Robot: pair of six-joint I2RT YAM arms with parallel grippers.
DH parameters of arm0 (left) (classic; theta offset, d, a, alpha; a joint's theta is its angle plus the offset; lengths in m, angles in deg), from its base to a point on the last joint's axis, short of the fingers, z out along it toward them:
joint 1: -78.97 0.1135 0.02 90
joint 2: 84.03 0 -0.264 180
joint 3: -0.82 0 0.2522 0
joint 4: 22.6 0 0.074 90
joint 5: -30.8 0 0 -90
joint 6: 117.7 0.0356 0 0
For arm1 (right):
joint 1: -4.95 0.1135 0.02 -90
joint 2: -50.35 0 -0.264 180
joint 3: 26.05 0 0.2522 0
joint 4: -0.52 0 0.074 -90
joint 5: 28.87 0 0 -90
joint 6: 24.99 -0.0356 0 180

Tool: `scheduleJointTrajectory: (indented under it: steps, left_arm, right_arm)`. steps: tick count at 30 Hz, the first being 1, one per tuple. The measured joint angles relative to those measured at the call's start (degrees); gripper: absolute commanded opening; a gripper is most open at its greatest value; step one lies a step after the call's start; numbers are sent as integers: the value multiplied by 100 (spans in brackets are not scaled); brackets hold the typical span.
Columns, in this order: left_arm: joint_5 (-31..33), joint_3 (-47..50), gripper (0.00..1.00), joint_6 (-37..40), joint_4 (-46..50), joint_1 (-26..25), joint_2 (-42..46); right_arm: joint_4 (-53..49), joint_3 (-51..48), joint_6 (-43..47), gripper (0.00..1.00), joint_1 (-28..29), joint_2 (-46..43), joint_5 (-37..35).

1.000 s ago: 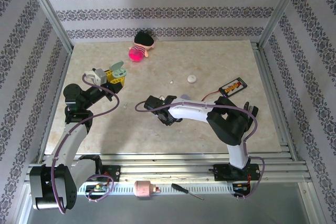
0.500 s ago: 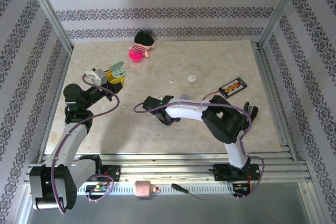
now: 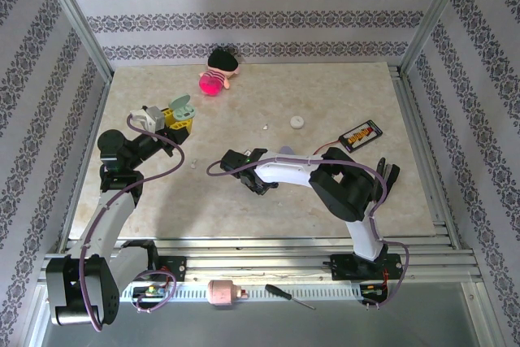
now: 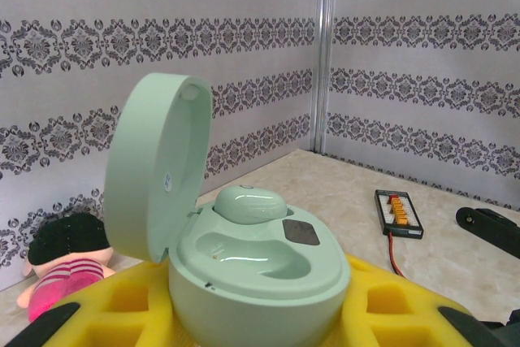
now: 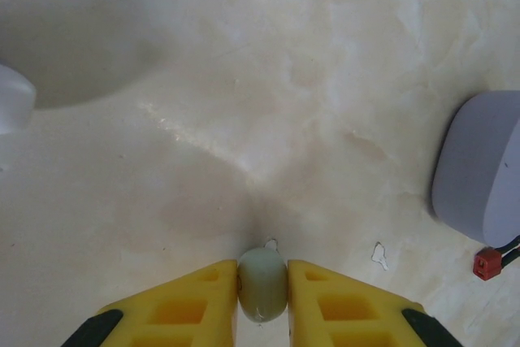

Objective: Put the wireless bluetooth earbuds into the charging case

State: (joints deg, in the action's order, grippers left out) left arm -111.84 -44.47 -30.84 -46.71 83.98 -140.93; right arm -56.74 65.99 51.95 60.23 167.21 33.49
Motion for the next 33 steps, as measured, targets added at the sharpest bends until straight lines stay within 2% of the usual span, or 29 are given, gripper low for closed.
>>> scheduleJointTrajectory:
  steps: [6,13,22,28,33]
  left_arm:
    - [-2,0,30,2,0,0,0]
    - [-9,0,30,2,-4,-2,-4]
    - [-17,-2,28,0,-9,-142,-181]
    - [105,-55,28,42,-103,-605,-407]
    - [317,-76,27,168,-214,-1016,-708]
  right_arm:
    - [9,7,-4,18,-57,-20,59]
    - [415,-459,-205,17,-588,-774,887]
    - [1263,-1008,-881,17,-1521,-2186,2581]
    - [1937,-1333,-1600,17,-2120,-2922,3991]
    - [2312,-1307,-1895,17,-2208,-3377,4721]
